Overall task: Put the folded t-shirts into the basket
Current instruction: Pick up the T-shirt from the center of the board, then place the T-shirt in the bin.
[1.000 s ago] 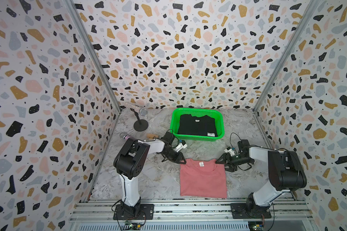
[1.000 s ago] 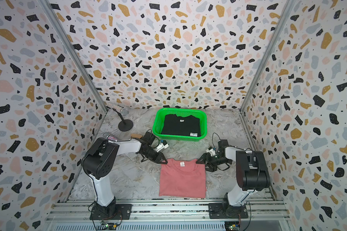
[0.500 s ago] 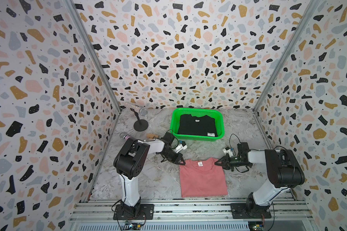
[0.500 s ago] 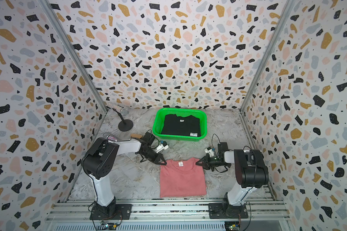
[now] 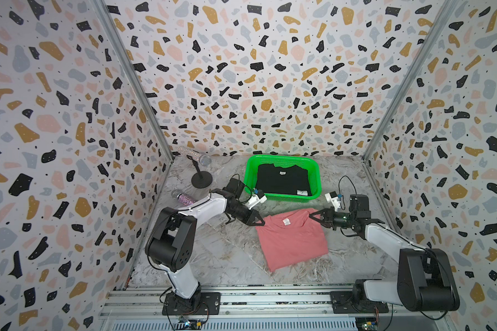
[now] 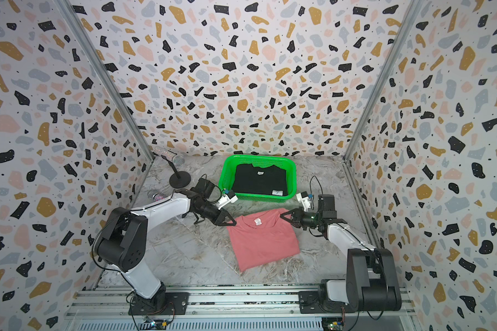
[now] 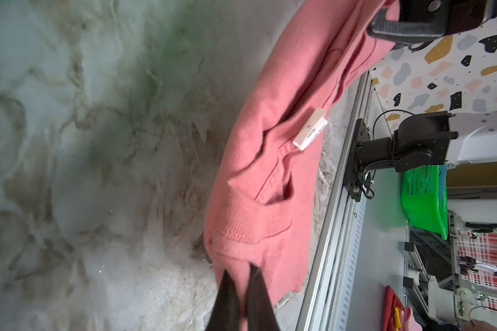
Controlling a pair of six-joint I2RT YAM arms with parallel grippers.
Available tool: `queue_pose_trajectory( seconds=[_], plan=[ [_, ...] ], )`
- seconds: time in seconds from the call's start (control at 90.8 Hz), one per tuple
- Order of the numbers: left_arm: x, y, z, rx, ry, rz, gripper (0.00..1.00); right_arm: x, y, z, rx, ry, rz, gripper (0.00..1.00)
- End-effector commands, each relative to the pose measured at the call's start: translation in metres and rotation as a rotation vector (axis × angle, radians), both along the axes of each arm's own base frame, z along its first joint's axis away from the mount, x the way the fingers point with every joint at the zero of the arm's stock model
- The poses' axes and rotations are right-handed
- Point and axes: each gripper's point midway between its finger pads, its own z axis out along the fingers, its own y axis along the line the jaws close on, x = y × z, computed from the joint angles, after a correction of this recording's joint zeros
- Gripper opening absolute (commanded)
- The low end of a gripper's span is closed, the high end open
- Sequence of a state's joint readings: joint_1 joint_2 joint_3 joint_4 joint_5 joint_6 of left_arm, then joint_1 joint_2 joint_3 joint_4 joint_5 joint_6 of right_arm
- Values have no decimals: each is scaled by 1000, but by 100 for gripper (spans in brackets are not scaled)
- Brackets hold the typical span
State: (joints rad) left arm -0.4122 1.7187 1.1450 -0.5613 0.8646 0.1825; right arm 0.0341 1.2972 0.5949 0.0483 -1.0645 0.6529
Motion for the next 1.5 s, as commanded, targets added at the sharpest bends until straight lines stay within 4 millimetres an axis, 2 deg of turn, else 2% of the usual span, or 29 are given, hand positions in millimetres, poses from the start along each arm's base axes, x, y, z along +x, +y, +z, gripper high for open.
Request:
queue_pose_trajectory(
  seconds=[0.0, 0.187, 0.374, 0.463, 0.551, 0.738, 0.804, 0.881, 0.969, 1.09, 1.366, 1.487],
  plan=[
    [3, -4, 31, -50, -51, -35, 0, 11, 1, 33, 17, -88, -6, 0],
    [17, -6, 74, -75, -150, -56, 0, 28, 0, 64, 25, -179, -34, 0],
    [44, 4, 118, -99, -257, -26, 0, 49, -5, 103, 21, -256, -112, 0],
    [61, 12, 128, -81, -315, -11, 0, 62, -11, 118, -3, -283, -168, 0],
    [77, 17, 129, -45, -351, -15, 0, 78, -15, 132, -30, -326, -204, 0],
    [130, 9, 149, -18, -441, 0, 0, 123, -18, 152, -19, -387, -254, 0],
    [149, 5, 148, -6, -453, 11, 0, 139, -19, 156, -27, -398, -266, 0],
    [170, 3, 147, 3, -466, 37, 0, 155, -19, 155, -59, -414, -258, 0],
    [189, 1, 141, 21, -481, 48, 0, 176, -22, 137, -120, -398, -266, 0],
    [212, 4, 130, 50, -517, 70, 0, 202, -15, 119, -100, -368, -263, 0],
    [256, 22, 123, 55, -566, 153, 0, 230, 5, 81, -119, -295, -246, 0],
    [268, 21, 114, 48, -588, 157, 0, 240, 7, 65, -120, -276, -262, 0]
  ],
)
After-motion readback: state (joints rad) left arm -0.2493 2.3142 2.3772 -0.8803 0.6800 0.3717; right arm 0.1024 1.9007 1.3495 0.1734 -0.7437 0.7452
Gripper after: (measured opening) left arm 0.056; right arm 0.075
